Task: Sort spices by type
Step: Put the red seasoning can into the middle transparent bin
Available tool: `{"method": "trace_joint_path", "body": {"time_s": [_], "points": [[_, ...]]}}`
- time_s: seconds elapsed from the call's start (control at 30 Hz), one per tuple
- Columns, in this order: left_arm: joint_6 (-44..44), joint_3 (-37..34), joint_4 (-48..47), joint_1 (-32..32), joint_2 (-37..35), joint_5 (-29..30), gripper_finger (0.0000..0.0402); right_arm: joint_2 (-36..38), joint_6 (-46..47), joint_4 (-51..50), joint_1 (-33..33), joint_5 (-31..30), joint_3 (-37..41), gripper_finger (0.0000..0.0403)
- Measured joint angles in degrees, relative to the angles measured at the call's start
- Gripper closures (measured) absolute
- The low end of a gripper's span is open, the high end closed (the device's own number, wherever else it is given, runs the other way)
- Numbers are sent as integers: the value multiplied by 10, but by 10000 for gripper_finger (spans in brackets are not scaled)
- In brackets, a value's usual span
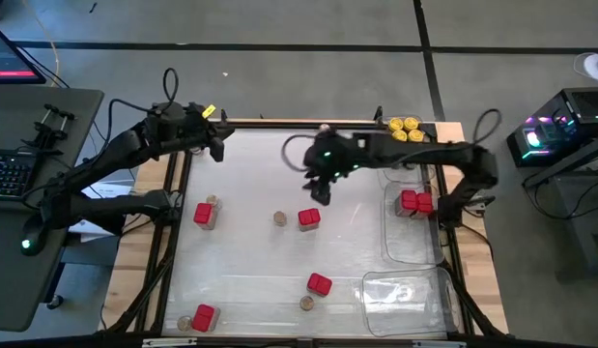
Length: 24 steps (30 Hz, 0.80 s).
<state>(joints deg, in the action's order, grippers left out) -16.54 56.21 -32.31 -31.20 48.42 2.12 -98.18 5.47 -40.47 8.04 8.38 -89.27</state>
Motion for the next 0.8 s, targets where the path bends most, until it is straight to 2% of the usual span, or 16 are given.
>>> {"method": "trace_joint_path", "body": {"time_s": [0.13, 0.23, 0.3, 0.4, 0.53, 0.8], "points": [[-33, 0, -12, 0, 0, -7, 401, -75, -86, -77, -23, -35, -92, 117], [-50, 0, -17, 0, -1, -29, 401, -125, -157, -146, -37, -82, -158, 72], [-58, 0, -24, 1, -1, -44, 401, -155, -173, -192, -44, -85, -189, 54], [-59, 0, -37, 1, -1, -60, 402, -188, -175, -237, -52, -40, -209, 42], [-56, 0, -53, 1, -3, -73, 401, -205, -180, -247, -62, 17, -191, 41], [-5, 0, -71, 1, -17, -75, 401, -207, -159, -226, -78, -34, -141, 41]]}}
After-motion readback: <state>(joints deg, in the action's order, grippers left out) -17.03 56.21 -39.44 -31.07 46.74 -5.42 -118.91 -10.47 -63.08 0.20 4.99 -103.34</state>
